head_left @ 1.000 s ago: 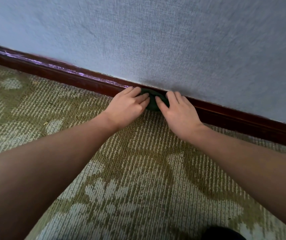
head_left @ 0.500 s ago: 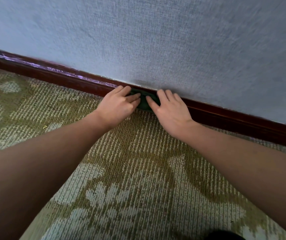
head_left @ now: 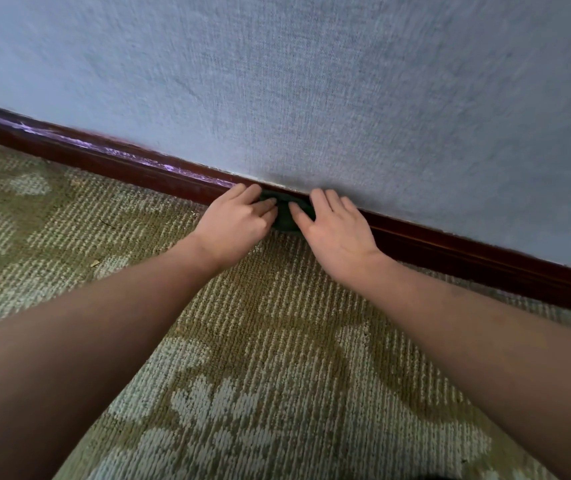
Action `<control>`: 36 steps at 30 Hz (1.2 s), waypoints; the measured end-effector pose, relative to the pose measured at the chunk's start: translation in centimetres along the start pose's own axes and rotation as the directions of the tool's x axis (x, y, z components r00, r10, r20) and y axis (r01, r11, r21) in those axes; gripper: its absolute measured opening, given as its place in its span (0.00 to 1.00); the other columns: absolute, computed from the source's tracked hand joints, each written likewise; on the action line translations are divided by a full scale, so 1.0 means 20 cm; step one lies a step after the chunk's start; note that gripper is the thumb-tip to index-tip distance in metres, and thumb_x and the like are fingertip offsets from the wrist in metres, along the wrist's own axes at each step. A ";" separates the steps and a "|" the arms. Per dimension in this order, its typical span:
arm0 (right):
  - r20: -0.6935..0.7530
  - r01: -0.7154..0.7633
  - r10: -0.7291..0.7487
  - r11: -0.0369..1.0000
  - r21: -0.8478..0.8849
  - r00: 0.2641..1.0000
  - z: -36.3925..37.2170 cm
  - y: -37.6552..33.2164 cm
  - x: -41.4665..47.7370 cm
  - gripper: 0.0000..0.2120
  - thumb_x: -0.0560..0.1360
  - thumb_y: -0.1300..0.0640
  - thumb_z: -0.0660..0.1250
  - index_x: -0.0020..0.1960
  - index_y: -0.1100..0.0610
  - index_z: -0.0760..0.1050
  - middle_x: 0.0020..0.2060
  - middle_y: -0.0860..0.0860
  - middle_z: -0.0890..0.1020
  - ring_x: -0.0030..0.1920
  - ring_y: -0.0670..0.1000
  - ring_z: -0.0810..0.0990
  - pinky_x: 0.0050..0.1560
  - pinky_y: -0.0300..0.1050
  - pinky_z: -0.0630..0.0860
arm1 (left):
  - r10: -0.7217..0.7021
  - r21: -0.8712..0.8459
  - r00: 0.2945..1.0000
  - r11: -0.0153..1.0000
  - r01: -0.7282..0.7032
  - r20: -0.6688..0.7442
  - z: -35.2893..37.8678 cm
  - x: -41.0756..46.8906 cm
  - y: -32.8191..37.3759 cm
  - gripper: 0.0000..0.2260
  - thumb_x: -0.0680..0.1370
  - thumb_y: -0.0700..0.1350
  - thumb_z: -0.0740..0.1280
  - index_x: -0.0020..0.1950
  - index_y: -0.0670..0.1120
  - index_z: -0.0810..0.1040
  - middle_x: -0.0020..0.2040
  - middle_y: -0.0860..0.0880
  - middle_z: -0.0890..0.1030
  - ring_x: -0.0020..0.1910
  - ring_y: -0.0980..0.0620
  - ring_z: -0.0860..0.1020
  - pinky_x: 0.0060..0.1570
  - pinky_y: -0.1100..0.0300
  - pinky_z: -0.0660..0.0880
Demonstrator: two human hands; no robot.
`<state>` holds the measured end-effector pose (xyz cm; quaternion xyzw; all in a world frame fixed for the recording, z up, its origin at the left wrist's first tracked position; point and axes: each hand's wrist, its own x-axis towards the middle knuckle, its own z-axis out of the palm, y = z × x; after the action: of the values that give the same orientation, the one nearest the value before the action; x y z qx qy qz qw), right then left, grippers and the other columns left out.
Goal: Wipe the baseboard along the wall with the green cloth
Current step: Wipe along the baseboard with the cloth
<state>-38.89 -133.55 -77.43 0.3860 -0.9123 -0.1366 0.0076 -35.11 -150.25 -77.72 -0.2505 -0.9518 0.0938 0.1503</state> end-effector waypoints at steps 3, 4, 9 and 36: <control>0.003 0.024 -0.024 0.998 -0.058 1.000 0.01 0.05 -0.04 0.34 0.73 0.64 0.63 0.74 0.58 0.52 0.62 0.59 0.61 0.63 0.59 0.61 0.63 0.50 0.61 | 0.033 0.001 0.999 0.999 -0.033 -0.030 0.00 0.02 0.03 0.12 0.62 0.37 0.76 0.44 0.39 0.84 0.44 0.44 0.84 0.39 0.46 0.80 0.37 0.60 0.75; 0.006 0.032 -0.032 0.997 -0.074 0.999 0.01 0.07 -0.05 0.33 0.73 0.64 0.63 0.74 0.58 0.51 0.62 0.59 0.61 0.63 0.59 0.61 0.62 0.50 0.60 | 0.045 0.007 0.999 0.999 -0.045 -0.021 0.00 0.03 0.04 0.12 0.62 0.37 0.76 0.45 0.39 0.84 0.44 0.45 0.85 0.39 0.47 0.80 0.37 0.61 0.75; 0.050 0.043 -0.039 0.995 -0.087 0.998 0.02 0.09 -0.10 0.34 0.74 0.63 0.62 0.74 0.60 0.49 0.64 0.58 0.60 0.63 0.59 0.60 0.63 0.50 0.60 | 0.024 0.000 0.999 1.000 -0.024 0.037 0.02 0.06 0.10 0.14 0.60 0.43 0.78 0.44 0.44 0.85 0.44 0.49 0.85 0.40 0.51 0.80 0.39 0.63 0.74; 0.007 0.041 -0.040 0.974 -0.222 0.999 0.03 0.05 -0.07 0.29 0.78 0.59 0.56 0.74 0.60 0.48 0.62 0.58 0.63 0.62 0.59 0.64 0.61 0.53 0.60 | 0.052 0.044 0.997 0.998 -0.055 0.053 0.03 0.03 0.04 0.13 0.63 0.43 0.77 0.46 0.44 0.85 0.47 0.49 0.84 0.42 0.51 0.79 0.40 0.62 0.73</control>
<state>-38.62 -131.68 -77.54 0.4012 -0.8832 -0.2382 0.0468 -35.42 -149.24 -78.36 -0.2700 -0.9459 0.1258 0.1286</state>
